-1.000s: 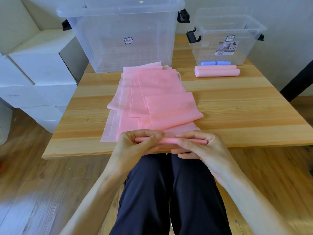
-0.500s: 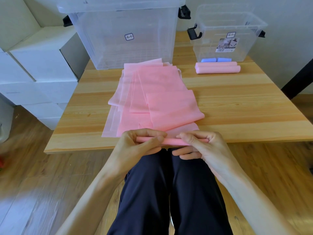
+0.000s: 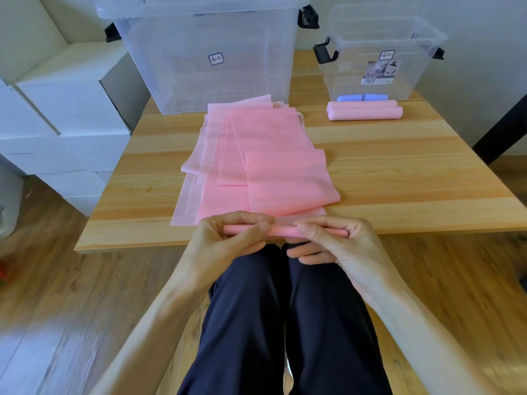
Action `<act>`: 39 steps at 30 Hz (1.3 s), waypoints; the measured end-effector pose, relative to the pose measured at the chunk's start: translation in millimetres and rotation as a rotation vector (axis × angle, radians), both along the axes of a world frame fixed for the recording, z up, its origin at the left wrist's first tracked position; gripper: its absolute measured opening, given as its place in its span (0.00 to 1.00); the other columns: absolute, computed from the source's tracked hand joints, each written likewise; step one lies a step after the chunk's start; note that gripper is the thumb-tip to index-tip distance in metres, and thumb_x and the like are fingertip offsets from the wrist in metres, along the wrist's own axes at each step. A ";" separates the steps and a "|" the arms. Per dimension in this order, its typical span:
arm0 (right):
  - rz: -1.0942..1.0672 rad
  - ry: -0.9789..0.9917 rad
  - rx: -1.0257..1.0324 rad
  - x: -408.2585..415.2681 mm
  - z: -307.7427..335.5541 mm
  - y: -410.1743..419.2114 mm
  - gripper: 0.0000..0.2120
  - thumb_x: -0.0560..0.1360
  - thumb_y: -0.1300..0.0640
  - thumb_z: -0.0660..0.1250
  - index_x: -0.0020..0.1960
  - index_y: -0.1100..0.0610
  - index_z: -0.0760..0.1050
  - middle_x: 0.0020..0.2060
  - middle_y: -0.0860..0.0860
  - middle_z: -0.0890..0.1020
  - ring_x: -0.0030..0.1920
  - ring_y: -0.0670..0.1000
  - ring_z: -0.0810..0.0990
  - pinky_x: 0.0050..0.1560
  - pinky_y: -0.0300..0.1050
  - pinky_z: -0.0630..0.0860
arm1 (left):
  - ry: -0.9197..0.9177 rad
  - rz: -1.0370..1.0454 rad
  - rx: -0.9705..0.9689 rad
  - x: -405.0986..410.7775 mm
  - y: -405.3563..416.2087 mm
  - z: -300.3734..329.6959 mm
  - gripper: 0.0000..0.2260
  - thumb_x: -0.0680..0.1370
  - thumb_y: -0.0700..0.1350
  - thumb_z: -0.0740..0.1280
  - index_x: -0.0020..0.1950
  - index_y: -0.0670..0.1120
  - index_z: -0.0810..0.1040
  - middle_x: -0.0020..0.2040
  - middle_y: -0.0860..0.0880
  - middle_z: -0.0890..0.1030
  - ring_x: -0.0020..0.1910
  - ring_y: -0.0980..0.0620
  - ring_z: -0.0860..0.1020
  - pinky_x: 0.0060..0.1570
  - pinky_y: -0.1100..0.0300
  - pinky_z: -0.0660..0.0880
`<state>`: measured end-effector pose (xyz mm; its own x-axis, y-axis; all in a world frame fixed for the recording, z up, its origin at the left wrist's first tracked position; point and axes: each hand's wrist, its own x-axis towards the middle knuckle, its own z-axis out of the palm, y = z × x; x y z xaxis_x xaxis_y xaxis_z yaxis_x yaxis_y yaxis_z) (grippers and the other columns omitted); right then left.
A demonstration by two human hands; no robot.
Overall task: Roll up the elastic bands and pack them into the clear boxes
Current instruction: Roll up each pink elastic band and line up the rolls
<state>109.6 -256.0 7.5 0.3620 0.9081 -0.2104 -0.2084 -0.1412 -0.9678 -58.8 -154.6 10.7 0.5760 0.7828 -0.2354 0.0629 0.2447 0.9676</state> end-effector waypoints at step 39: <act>0.104 -0.049 0.050 -2.4 2.8 -10.6 0.13 0.72 0.55 0.71 0.55 0.60 0.79 0.44 0.58 0.87 0.42 0.58 0.87 0.41 0.44 0.83 | -0.037 -0.018 -0.028 -8.1 -16.5 3.3 0.13 0.69 0.43 0.72 0.53 0.42 0.84 0.47 0.45 0.87 0.50 0.53 0.85 0.44 0.67 0.79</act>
